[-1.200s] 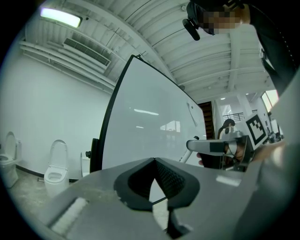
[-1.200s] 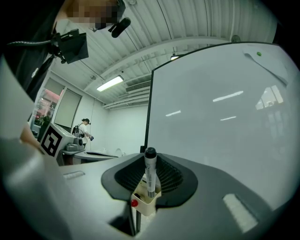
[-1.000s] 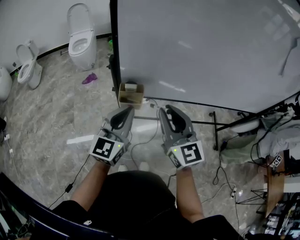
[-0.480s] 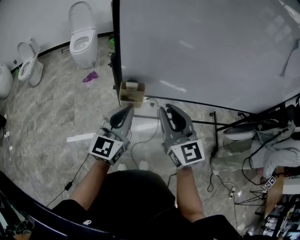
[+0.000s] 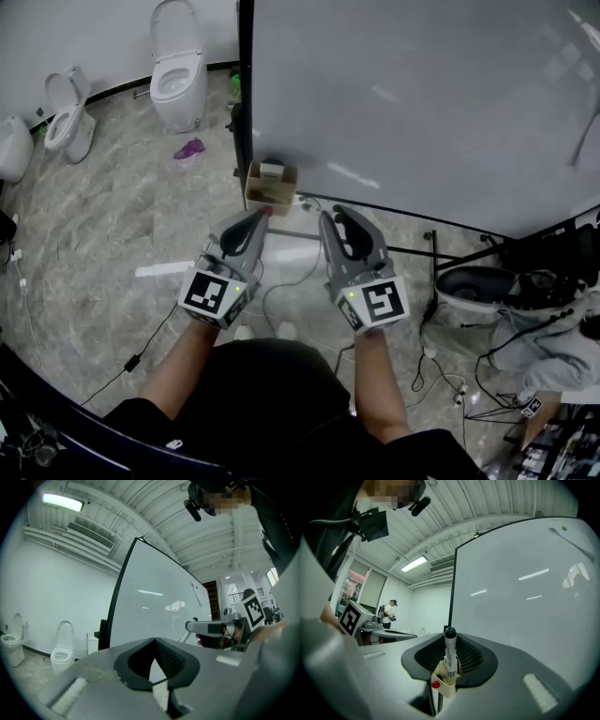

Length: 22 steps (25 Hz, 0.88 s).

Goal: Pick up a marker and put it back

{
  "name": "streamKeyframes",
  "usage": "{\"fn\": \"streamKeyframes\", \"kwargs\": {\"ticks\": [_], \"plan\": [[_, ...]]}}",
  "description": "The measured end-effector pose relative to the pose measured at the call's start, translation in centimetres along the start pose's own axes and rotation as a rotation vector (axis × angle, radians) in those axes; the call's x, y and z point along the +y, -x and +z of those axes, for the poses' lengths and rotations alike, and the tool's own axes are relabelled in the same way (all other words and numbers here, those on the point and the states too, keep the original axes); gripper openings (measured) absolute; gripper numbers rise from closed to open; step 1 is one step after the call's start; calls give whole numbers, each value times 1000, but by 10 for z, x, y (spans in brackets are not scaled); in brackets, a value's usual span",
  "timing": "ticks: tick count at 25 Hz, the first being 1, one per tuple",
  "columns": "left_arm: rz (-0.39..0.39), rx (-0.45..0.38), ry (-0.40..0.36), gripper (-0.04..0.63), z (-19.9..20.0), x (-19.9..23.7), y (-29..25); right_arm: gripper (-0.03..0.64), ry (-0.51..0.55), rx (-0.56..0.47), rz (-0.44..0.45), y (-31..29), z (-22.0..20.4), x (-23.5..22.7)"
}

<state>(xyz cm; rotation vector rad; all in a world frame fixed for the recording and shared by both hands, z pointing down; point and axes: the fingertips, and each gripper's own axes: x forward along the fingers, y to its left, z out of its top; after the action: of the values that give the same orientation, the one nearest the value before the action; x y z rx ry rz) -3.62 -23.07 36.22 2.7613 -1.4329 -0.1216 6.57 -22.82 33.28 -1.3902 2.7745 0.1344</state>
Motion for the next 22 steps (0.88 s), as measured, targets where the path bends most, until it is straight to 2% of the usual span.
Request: {"fn": "streamKeyframes", "kwargs": {"ticks": [22], "plan": [[203,8,2,3,-11,36,25,81,-5,48,134,-52,-38,-7]]}}
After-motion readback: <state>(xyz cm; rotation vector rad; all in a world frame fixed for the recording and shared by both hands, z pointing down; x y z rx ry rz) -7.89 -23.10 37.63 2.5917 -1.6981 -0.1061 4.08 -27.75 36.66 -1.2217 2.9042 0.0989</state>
